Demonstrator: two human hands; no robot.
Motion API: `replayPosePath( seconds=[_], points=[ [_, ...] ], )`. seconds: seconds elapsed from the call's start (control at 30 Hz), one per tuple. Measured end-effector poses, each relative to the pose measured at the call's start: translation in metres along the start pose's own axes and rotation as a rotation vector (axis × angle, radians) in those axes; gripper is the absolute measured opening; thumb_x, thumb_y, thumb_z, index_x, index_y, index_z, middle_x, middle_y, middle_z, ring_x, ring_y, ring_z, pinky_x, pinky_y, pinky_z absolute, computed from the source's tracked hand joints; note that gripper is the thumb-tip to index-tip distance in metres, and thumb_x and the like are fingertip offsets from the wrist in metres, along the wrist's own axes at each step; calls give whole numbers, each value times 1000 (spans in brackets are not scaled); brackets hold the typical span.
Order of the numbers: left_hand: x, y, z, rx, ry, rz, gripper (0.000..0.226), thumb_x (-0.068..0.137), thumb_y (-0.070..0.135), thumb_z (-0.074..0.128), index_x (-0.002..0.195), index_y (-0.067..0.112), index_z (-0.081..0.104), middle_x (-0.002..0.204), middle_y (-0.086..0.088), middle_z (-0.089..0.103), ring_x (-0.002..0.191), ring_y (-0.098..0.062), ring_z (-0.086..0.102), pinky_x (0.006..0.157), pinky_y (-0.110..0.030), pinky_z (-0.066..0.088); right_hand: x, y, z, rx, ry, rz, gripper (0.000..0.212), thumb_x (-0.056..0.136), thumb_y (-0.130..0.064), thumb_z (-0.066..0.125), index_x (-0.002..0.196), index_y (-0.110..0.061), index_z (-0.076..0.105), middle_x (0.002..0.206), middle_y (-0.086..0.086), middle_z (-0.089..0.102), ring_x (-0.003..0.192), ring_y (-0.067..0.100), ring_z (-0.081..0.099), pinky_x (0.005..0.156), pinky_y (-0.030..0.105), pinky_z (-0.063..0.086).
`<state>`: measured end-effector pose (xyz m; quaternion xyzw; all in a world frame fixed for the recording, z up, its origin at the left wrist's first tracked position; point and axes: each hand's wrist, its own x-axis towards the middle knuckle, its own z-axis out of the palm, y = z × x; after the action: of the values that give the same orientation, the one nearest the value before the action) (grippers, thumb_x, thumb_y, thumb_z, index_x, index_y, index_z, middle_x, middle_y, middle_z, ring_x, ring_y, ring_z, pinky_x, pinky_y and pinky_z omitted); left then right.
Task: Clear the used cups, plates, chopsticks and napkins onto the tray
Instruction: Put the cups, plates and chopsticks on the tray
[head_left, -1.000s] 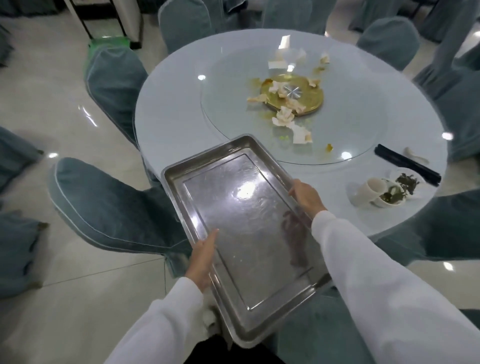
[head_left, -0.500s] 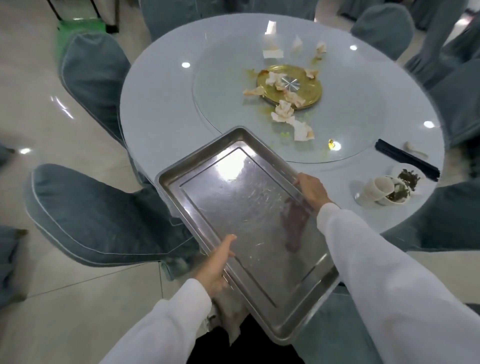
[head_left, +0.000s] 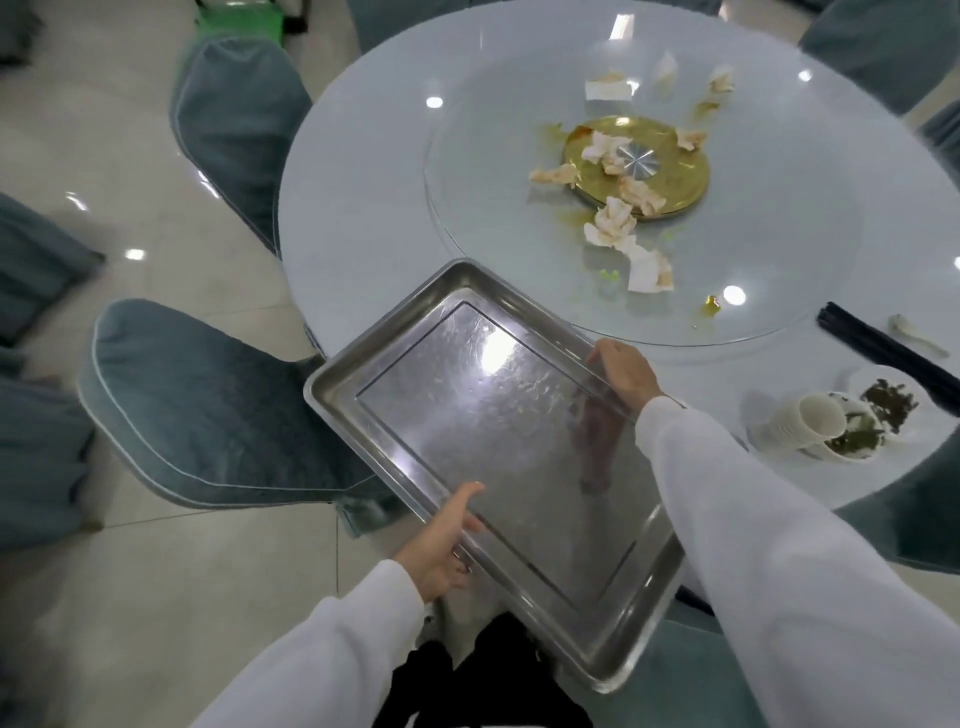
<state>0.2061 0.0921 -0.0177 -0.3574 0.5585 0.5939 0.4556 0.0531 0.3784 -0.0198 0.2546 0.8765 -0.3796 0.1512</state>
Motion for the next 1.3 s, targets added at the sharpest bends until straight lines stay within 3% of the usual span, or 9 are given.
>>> replayPosePath(
  seconds=[0.1,0.23,0.3,0.37,0.4,0.57,0.87,1.03,1.3],
  points=[
    [9,2,5,-27,-1,-18,54,93,65,62,109,13,59,141,-16,48,146,-46,38,113,-55,43,13,-2,-2,11,-29,-22,36,103,-34,43,96,-18,75,121,12,69,113,35,60,108,48,45],
    [14,6,15,-72,-11,-70,55,92,64,63,100,10,60,161,-25,34,152,-46,31,124,-53,31,30,-1,-5,-24,-72,-51,42,106,-35,41,98,-15,76,119,15,71,110,36,63,106,46,48],
    [20,6,21,-86,-14,-85,55,92,65,63,96,10,59,155,-22,38,146,-42,41,116,-46,40,39,1,-8,-40,-87,-59,43,106,-37,42,98,-13,77,116,15,73,107,37,65,105,47,49],
    [23,6,25,-95,-4,-89,56,91,66,62,92,10,56,127,-19,45,101,-30,58,80,-31,50,45,4,-10,-22,-80,-70,42,105,-37,46,98,-10,77,110,15,74,104,37,66,104,48,50],
    [24,8,28,-97,5,-96,57,90,67,62,92,11,54,111,-16,43,78,-24,49,63,-27,40,49,6,-11,1,-71,-76,41,105,-38,49,98,-8,77,108,16,74,102,38,67,103,48,51],
    [34,8,35,-40,11,-129,56,89,67,65,92,12,55,80,-10,37,62,-21,40,58,-29,33,51,10,-12,70,-36,-159,42,104,-28,58,83,8,64,86,23,61,81,30,53,75,38,40],
    [47,7,50,61,-63,-178,53,87,67,64,90,14,57,100,-14,58,78,-28,61,78,-34,48,15,28,-16,94,-17,-195,22,103,-21,64,115,-6,74,126,10,66,121,24,59,107,31,42],
    [48,11,58,72,-111,-202,59,86,68,64,103,11,67,113,-12,61,99,-35,70,80,-40,54,-23,46,-13,100,27,-151,21,102,-22,64,120,-15,72,137,6,62,130,21,55,97,19,32],
    [42,8,69,184,-204,-171,62,87,69,63,110,13,71,129,-15,63,115,-34,68,109,-52,50,-88,75,-1,196,141,-90,19,100,-9,64,116,-7,74,130,9,69,130,25,58,119,42,37]
  ],
)
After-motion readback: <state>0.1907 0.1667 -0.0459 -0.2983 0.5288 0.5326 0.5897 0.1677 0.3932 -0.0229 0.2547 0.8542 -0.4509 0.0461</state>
